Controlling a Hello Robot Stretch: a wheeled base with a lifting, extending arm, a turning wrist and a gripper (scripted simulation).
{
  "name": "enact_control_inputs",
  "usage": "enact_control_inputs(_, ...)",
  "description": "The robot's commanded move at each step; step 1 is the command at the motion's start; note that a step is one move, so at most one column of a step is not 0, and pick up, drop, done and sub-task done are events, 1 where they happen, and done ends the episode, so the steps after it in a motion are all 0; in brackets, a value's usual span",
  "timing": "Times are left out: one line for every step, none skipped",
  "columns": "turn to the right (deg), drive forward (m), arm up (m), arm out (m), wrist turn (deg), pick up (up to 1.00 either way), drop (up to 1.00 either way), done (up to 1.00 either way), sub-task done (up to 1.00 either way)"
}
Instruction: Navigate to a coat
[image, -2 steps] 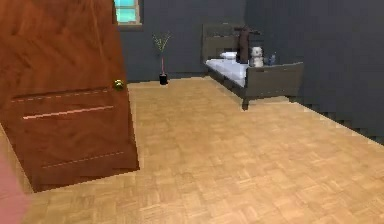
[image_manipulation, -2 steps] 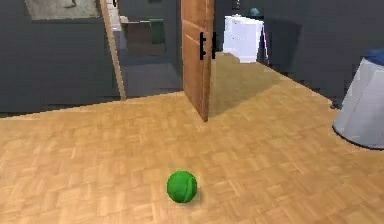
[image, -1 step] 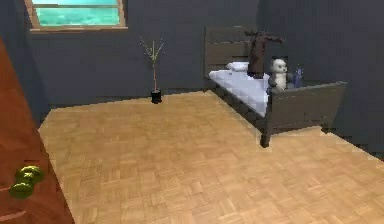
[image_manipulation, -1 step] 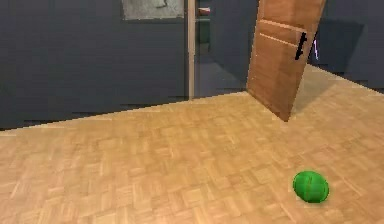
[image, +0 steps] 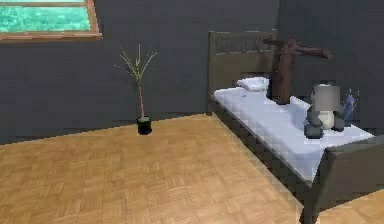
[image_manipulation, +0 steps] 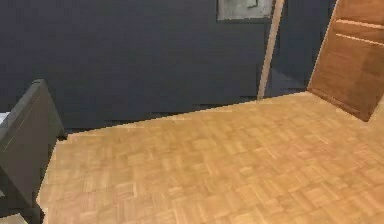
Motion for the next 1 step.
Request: enact_control_inputs(0.0, 1.0, 0.0, 0.0, 0.0, 0.0, 0.0, 0.0, 0.0)
